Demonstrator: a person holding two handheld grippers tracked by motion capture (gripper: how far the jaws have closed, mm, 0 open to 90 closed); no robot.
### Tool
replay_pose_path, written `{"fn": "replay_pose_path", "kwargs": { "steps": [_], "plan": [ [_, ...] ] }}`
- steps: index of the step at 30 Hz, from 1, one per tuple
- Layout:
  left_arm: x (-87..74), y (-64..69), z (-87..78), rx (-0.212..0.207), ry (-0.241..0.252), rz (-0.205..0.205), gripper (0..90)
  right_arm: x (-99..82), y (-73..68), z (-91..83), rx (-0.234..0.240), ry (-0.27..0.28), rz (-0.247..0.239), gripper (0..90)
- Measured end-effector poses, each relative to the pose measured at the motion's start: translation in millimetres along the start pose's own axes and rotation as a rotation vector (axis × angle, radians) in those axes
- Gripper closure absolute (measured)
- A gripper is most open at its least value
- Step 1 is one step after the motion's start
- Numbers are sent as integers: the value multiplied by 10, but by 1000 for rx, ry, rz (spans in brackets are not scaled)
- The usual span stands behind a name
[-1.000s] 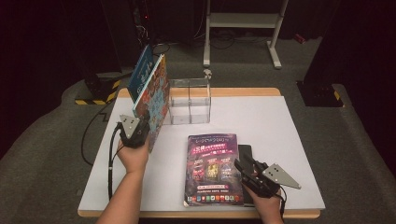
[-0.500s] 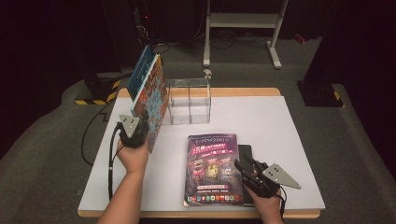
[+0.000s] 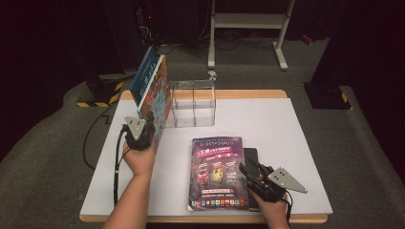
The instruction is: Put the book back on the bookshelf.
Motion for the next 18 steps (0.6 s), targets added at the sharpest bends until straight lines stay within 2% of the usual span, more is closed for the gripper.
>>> {"fn": "replay_pose_path", "kwargs": {
  "steps": [7,18],
  "plan": [
    [5,2,22,1,-3,-24,801,0,-2,0,0,0,0,542],
    [5,-10,33,-1,-3,-27,796,0,-4,2,1,-1,-1,542]
  ]
}}
Point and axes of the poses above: each handheld gripper's, and its own axes: z roughly forward along the jaws, x roughly out of its top, y roughly to its right, the point moved 7 cm from there along z, roughly forward along the jaws, and after that the axes turned 6 degrees about -z, right-handed, at the moved point
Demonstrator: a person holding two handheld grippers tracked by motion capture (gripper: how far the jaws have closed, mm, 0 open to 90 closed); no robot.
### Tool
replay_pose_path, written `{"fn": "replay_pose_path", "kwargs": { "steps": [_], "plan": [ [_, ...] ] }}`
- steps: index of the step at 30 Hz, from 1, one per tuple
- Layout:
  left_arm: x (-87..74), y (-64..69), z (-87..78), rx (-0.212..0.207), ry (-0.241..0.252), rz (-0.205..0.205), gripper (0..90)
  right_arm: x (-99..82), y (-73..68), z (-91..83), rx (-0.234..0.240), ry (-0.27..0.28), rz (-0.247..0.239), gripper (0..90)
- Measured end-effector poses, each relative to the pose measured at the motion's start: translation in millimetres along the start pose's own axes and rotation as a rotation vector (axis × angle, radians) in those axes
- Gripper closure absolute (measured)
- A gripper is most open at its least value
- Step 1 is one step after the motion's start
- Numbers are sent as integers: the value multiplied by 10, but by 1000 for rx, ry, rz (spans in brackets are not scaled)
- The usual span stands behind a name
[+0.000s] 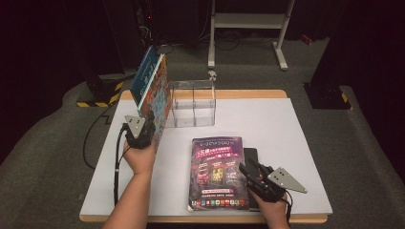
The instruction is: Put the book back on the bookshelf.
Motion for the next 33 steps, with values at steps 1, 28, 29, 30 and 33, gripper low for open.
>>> {"fn": "replay_pose_path", "kwargs": {
  "steps": [1,28,29,30,33],
  "plan": [
    [1,-4,-1,0,-2,1,795,0,-1,0,0,0,0,542],
    [87,-25,-139,-41,3,-1,727,-1,-5,8,2,-4,-5,539],
    [89,-26,-142,-42,2,0,721,-1,-6,8,3,-4,-6,538],
    [92,-25,-145,-43,3,-1,718,-1,-7,8,3,-5,-5,538],
    [104,-25,-161,-46,4,0,712,-2,-6,9,4,-6,-4,536]
  ]
}}
Point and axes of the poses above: each handheld gripper's, and its own axes: z roughly forward along the jaws, x roughly out of its top, y roughly to its right, the point moved 7 cm from there along z, roughly forward along the jaws, and after that the axes turned 6 degrees about -z, right-handed, at the moved point
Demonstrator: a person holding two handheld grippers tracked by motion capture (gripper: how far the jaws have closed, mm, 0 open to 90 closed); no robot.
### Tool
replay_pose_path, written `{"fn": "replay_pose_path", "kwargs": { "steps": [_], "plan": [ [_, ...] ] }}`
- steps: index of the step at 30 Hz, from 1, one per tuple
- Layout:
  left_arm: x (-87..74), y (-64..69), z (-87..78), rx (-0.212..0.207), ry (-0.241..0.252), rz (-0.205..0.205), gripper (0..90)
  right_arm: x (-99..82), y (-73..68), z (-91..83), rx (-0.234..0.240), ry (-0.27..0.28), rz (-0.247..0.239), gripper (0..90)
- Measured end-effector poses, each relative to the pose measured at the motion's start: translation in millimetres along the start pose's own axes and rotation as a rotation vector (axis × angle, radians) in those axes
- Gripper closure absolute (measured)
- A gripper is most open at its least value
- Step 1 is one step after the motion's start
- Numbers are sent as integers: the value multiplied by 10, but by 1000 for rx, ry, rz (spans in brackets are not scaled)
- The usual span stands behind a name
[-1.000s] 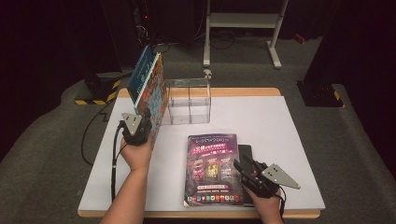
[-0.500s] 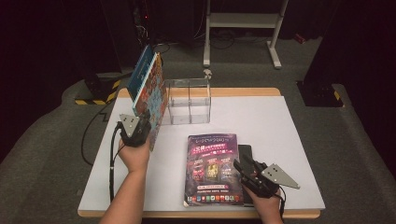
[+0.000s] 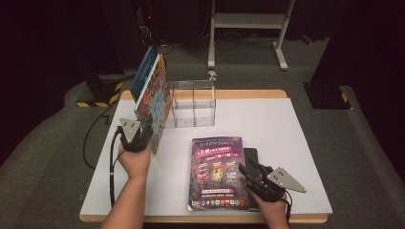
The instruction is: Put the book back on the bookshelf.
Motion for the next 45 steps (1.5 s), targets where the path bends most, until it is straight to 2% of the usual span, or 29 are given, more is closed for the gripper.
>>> {"fn": "replay_pose_path", "kwargs": {
  "steps": [14,25,29,37,45],
  "plan": [
    [24,-46,-93,-8,-13,0,679,-1,-2,2,-2,-2,-3,534],
    [18,-99,-271,-28,-22,6,643,-2,-1,3,-3,-4,-3,530],
    [11,-124,-341,-36,-34,-9,634,-3,-3,4,-3,-4,-6,530],
    [-71,-122,-450,-57,-71,-32,623,-3,-7,3,-5,-5,-8,530],
    [-247,-150,-605,-69,-116,-43,618,-3,-10,3,-5,-5,-10,530]
  ]
}}
Point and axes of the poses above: each handheld gripper's, and its own axes: z roughly forward along the jaws, x roughly out of its top, y roughly to its right, the point moved 7 cm from there along z, roughly forward along the jaws, and after that the axes turned 6 degrees about -z, right-handed, at the moved point
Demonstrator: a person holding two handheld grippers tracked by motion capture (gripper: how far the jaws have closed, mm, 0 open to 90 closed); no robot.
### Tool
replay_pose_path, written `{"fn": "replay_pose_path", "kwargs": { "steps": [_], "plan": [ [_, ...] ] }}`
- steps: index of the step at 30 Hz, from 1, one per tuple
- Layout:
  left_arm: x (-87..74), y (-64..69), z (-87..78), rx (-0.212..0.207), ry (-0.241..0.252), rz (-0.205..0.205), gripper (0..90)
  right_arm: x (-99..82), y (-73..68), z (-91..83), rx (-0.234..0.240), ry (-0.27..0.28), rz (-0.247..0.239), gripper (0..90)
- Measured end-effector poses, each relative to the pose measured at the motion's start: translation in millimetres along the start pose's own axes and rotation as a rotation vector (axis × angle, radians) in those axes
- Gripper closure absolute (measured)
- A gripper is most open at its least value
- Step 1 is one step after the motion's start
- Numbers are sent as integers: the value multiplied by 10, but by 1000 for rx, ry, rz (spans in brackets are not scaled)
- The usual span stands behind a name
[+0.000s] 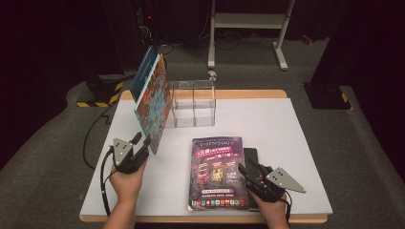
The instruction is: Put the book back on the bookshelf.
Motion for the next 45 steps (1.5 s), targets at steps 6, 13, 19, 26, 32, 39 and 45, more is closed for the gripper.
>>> {"fn": "replay_pose_path", "kwargs": {
  "steps": [6,13,19,26,32,39,45],
  "plan": [
    [-155,4,-70,-17,-43,-11,602,0,-2,-1,-1,0,-3,530],
    [-316,-6,-107,-37,-103,-22,591,0,-3,-1,-1,1,-4,530],
    [-497,33,-137,-62,-162,-24,567,0,-3,0,-1,-1,-4,529],
    [-797,146,-194,-120,-272,4,520,0,-5,-2,0,-1,-3,528],
    [-985,286,-232,-177,-360,6,392,-7,7,-10,-2,-18,-4,517],
    [-1065,406,-255,-232,-388,-2,263,-20,65,-30,-20,-68,-31,485],
    [-1119,574,-278,-309,-429,-50,205,-122,147,-8,-23,-159,-22,443]
  ]
}}
Point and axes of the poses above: each handheld gripper's, and its own axes: z roughly forward along the jaws, x roughly out of its top, y roughly to its right, the point moved 7 cm from there along z, roughly forward along the jaws, and after that the axes turned 6 degrees about -z, right-handed, at the moved point
